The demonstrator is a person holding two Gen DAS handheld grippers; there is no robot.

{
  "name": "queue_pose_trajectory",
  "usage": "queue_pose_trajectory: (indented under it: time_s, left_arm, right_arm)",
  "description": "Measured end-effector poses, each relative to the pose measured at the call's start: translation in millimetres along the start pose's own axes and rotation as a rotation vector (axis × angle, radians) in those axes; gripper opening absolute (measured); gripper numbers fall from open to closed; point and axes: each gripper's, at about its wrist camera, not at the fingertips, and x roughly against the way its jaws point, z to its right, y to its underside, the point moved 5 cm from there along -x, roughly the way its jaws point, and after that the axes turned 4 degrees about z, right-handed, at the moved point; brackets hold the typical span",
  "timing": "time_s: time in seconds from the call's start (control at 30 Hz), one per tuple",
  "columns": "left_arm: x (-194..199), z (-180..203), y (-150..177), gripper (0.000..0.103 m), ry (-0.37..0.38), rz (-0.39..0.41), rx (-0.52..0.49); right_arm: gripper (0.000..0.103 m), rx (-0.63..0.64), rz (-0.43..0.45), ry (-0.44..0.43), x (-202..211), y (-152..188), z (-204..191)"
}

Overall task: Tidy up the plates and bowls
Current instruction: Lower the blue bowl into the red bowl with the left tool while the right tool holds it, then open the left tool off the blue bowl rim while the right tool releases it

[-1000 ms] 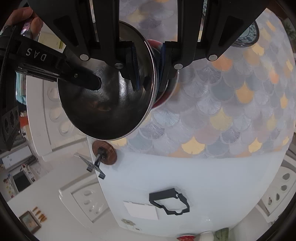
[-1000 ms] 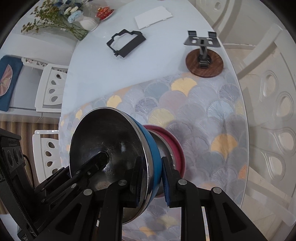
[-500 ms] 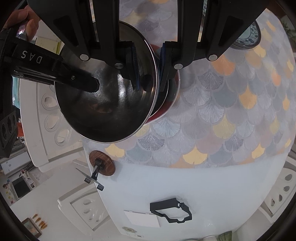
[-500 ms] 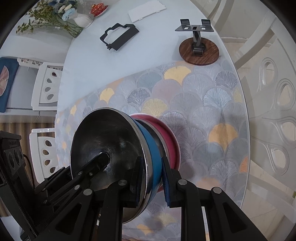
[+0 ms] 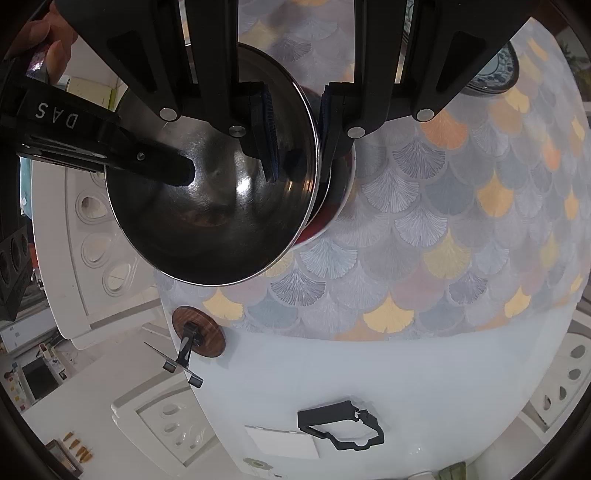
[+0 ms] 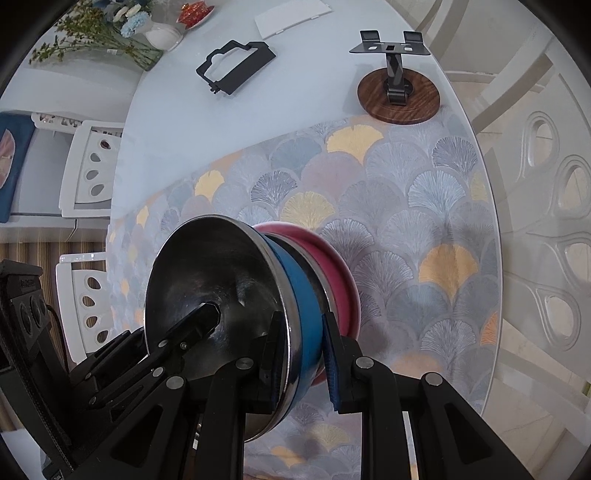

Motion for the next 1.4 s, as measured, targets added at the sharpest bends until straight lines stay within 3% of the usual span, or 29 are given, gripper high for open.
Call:
queue_pose_trajectory:
  time_s: [0.73,1.4]
  left_arm:
    - [-5.3,-14.9,1.2,0.016,-0.02,-0.01,0.043]
    - [10.0,-12.7,-2.8,0.019,-0.007,0.004,0.046]
  right_arm:
    - [0.02,0.026,-0.039,0.038,-14.0,1.1,-0.4]
    - [0.02,0.048,-0.02,0.045,2.3,-2.4,0.0]
